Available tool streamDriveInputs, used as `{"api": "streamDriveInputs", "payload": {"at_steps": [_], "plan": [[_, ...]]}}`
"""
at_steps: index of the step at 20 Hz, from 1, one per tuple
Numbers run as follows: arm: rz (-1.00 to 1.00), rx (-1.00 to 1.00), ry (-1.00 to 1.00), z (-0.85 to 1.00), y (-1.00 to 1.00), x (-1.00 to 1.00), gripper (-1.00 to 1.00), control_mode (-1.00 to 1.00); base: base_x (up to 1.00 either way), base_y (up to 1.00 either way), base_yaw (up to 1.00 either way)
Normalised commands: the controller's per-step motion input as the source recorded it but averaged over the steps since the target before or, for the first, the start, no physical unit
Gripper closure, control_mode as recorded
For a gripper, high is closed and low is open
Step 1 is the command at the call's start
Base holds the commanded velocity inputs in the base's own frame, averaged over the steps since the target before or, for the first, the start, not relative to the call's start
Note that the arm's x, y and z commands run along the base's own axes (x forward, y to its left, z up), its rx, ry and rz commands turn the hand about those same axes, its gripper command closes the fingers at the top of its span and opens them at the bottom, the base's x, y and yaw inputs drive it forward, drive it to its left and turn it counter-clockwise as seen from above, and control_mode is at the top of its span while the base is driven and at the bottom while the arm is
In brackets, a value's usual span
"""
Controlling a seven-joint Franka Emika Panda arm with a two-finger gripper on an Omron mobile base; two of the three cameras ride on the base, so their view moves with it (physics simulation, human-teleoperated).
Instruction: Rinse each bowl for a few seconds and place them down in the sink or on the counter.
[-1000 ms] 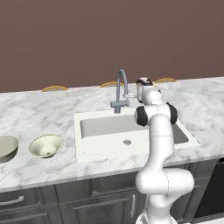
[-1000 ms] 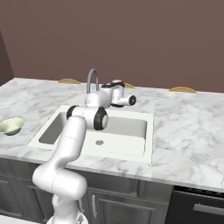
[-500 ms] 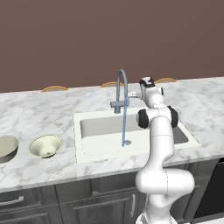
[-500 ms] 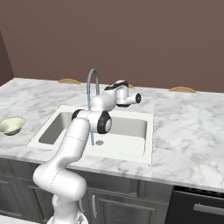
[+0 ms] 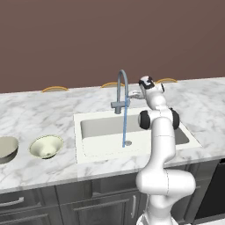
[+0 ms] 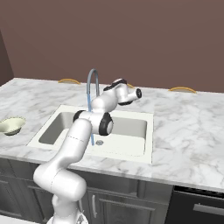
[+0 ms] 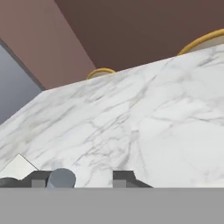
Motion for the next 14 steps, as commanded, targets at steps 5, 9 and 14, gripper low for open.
{"api": "streamDriveInputs", "payload": {"at_steps": [5,9,14], "plan": [[-0.03,0.06,-0.02,0.22,-0.35,0.0,1.0,-1.0,0.0,0.0,0.0],[-0.03,0.12,-0.04,0.44,-0.42,0.0,1.0,-1.0,0.0,0.0,0.0],[-0.03,0.11,-0.04,0.39,-0.32,0.0,1.0,-1.0,0.0,0.0,0.0]]}}
